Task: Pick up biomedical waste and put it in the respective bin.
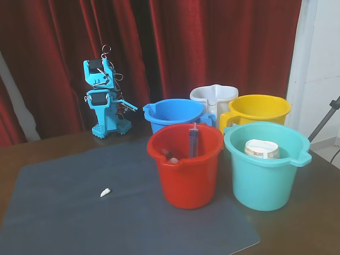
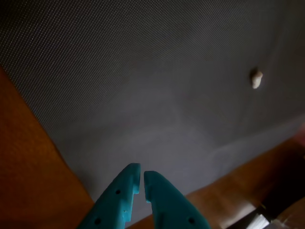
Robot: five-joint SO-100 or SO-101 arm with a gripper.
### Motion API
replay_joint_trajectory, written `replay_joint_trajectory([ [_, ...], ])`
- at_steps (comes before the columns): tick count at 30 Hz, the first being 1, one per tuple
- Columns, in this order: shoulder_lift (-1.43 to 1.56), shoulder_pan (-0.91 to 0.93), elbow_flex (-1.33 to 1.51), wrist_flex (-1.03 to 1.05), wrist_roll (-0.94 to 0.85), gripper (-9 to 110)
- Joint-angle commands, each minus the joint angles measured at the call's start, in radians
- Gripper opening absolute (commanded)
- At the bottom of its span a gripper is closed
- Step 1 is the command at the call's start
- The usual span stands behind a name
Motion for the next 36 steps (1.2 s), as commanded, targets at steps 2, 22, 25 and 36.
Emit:
replay_joint_trajectory([
  [2, -0.008, -0.002, -0.005, -0.002, -0.005, 0],
  [22, -0.008, -0.002, -0.005, -0.002, -0.005, 0],
  [25, -0.008, -0.002, -0.005, -0.002, -0.005, 0],
  [36, -0.008, -0.002, -0.003, -0.035, -0.006, 0],
])
